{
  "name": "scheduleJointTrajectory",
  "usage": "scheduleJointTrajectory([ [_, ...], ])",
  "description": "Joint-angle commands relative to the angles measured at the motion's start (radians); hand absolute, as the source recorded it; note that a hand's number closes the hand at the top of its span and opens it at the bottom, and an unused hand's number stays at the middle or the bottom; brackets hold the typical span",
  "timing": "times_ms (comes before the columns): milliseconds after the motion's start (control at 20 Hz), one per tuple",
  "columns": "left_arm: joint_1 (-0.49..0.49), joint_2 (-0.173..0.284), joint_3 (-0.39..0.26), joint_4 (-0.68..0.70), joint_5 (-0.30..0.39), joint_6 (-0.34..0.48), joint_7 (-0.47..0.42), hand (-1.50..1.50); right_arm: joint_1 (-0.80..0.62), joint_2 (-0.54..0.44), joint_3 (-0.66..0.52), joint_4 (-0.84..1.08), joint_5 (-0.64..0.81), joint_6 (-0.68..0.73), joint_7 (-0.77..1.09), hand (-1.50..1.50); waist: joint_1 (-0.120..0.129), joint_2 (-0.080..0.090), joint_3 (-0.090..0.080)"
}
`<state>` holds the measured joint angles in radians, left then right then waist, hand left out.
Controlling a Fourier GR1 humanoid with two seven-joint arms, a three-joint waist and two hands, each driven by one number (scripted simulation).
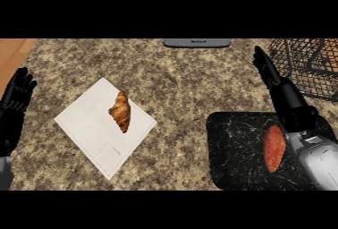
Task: Pick the sweet potato from the tray and place it in the tiered basket
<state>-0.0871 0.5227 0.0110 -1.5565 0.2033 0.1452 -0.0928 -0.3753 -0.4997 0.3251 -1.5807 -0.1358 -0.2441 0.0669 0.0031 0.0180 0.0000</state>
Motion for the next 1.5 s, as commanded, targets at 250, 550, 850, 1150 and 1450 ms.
scheduleJointTrajectory([
  [250, 0.044, 0.022, -0.012, 0.051, -0.113, 0.090, 0.090, 0.00, 0.258, 0.123, -0.362, 0.010, -0.222, -0.273, -0.009, 1.50, -0.105, -0.024, 0.008],
  [550, 0.052, -0.018, -0.047, 0.066, -0.115, 0.100, 0.124, 0.00, 0.485, 0.145, -0.427, 0.139, -0.041, -0.649, 0.143, -1.50, -0.109, -0.022, -0.003],
  [850, 0.009, -0.061, -0.109, 0.039, -0.155, 0.105, 0.165, 0.00, 0.781, -0.056, -0.335, -0.270, 0.044, -0.613, 0.422, -1.50, -0.049, -0.023, -0.005],
  [1150, -0.032, -0.061, -0.111, 0.075, -0.174, 0.102, 0.153, 0.00, 0.842, -0.327, -0.251, -0.406, 0.039, -0.363, 0.700, -1.50, -0.021, -0.016, -0.009],
  [1450, -0.103, -0.121, -0.148, 0.091, -0.220, 0.131, 0.201, 0.00, 0.673, -0.487, -0.311, -0.489, 0.000, -0.281, 1.077, -1.50, 0.001, -0.015, -0.002],
])
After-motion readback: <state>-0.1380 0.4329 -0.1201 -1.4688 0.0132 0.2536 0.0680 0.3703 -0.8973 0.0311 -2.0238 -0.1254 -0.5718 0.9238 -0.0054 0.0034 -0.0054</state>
